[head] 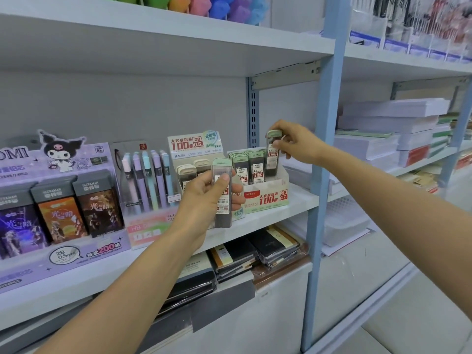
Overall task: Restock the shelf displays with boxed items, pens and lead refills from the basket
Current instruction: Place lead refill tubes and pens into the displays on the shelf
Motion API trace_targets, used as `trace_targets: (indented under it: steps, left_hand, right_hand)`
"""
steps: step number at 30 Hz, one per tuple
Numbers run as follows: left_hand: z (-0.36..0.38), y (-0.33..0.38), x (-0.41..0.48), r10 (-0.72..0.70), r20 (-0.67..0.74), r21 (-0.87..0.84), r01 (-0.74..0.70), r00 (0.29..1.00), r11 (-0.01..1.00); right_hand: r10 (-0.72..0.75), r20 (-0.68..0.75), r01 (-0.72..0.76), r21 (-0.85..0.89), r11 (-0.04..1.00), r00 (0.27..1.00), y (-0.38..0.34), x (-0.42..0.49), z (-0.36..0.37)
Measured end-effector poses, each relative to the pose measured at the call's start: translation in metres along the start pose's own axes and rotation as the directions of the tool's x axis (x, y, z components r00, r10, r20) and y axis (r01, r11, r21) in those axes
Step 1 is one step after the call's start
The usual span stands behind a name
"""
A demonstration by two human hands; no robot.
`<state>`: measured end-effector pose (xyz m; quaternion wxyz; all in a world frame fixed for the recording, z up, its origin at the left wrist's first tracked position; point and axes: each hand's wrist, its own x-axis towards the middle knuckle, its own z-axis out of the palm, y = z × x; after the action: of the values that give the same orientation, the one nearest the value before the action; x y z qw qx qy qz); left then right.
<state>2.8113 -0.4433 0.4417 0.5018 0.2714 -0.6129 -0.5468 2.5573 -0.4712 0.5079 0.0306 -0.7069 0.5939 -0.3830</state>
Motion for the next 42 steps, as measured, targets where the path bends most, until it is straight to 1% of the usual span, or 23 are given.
trace_targets:
  steps: [3,5,7,9,11,12,13,16,18,20,21,22,24,25,26,27,28,29,31,33,36,40,42]
  left_hand:
    - [0.001,0.0,-0.001,-0.013,-0.003,-0.002,0.013,1.0,1.0]
    - [0.003,0.0,0.0,-0.025,-0.007,0.0,0.025,1.0,1.0]
    - [0.006,-0.001,0.0,-0.032,-0.009,0.004,0.032,0.999,0.999]
    - [0.01,-0.002,0.0,-0.032,-0.012,0.013,0.032,0.999,0.999]
    - [0.015,-0.002,0.001,-0.03,-0.013,0.017,0.03,0.999,0.999]
    - [0.018,-0.003,0.002,-0.026,-0.013,0.016,0.026,1.0,1.0]
    - [0.022,-0.003,0.003,-0.02,-0.013,0.017,0.021,1.0,1.0]
    - [0.035,-0.005,0.006,0.01,-0.001,0.022,-0.01,1.0,1.0]
    - [0.043,-0.005,0.009,0.049,0.012,0.061,-0.049,0.999,0.997]
    - [0.048,-0.008,0.013,0.147,0.001,0.228,-0.143,0.989,0.963]
    - [0.048,-0.011,0.016,0.243,-0.004,0.377,-0.224,0.97,0.899]
    - [0.047,-0.014,0.017,0.369,0.006,0.545,-0.312,0.929,0.778]
    - [0.045,-0.018,0.014,0.606,0.125,0.792,-0.446,0.786,0.416]
    - [0.043,-0.021,0.013,0.644,0.229,0.846,-0.477,0.73,0.24]
    - [0.041,-0.024,0.013,0.624,0.334,0.871,-0.484,0.706,0.082]
    - [0.04,-0.029,0.013,0.556,0.416,0.881,-0.47,0.72,-0.05]
    - [0.039,-0.034,0.012,0.463,0.457,0.884,-0.445,0.759,-0.142]
    - [0.037,-0.04,0.013,0.38,0.459,0.889,-0.418,0.803,-0.19]
    - [0.034,-0.047,0.013,0.31,0.439,0.896,-0.386,0.843,-0.219]
    - [0.033,-0.049,0.012,0.313,0.44,0.895,-0.384,0.842,-0.227]
    - [0.035,-0.049,0.013,0.323,0.436,0.898,-0.383,0.84,-0.215]
    - [0.034,-0.05,0.013,0.321,0.448,0.893,-0.402,0.834,-0.203]
    - [0.033,-0.051,0.012,0.319,0.454,0.89,-0.409,0.832,-0.201]
  right_hand:
    - [0.02,0.045,-0.02,-0.014,1.0,0.999,0.005,0.003,0.009]
    - [0.04,0.027,-0.039,-0.03,0.999,0.999,0.011,0.003,0.015]
    - [0.05,-0.035,-0.052,-0.048,0.997,0.998,0.014,0.0,0.019]
    - [0.046,-0.15,-0.051,-0.029,0.998,0.988,0.013,-0.005,0.022]
    - [0.005,-0.263,0.0,0.017,1.0,0.965,0.006,-0.014,0.023]
    - [-0.017,-0.271,0.036,0.066,0.997,0.962,0.0,-0.02,0.024]
    - [-0.037,-0.238,0.073,0.146,0.987,0.971,-0.006,-0.026,0.024]
    - [-0.109,-0.011,0.105,0.387,0.916,0.994,-0.022,-0.044,0.024]
    - [-0.13,0.082,0.084,0.416,0.906,0.988,-0.024,-0.05,0.025]
    - [-0.128,0.074,0.083,0.441,0.894,0.989,-0.02,-0.049,0.02]
    - [-0.107,0.036,0.078,0.466,0.881,0.994,-0.017,-0.047,0.016]
    - [-0.068,-0.022,0.07,0.488,0.87,0.997,-0.013,-0.045,0.011]
    - [0.025,-0.165,0.06,0.487,0.872,0.986,-0.003,-0.038,-0.001]
    - [0.057,-0.225,0.055,0.461,0.886,0.973,0.001,-0.035,-0.005]
    - [0.072,-0.267,0.05,0.424,0.904,0.961,0.006,-0.032,-0.008]
    - [0.076,-0.294,0.046,0.385,0.922,0.953,0.01,-0.03,-0.01]
    - [0.075,-0.311,0.043,0.355,0.934,0.948,0.013,-0.028,-0.011]
    - [0.068,-0.318,0.044,0.331,0.943,0.946,0.015,-0.027,-0.01]
    - [0.044,-0.299,0.043,0.278,0.96,0.953,0.017,-0.025,-0.006]
    - [0.01,-0.274,0.051,0.214,0.976,0.962,0.018,-0.024,0.002]
    - [-0.024,-0.293,0.075,0.162,0.984,0.956,0.017,-0.018,0.008]
    - [-0.044,-0.357,0.114,0.179,0.977,0.933,0.019,-0.012,0.004]
    - [-0.063,-0.3,0.113,0.152,0.982,0.952,0.021,-0.01,0.005]
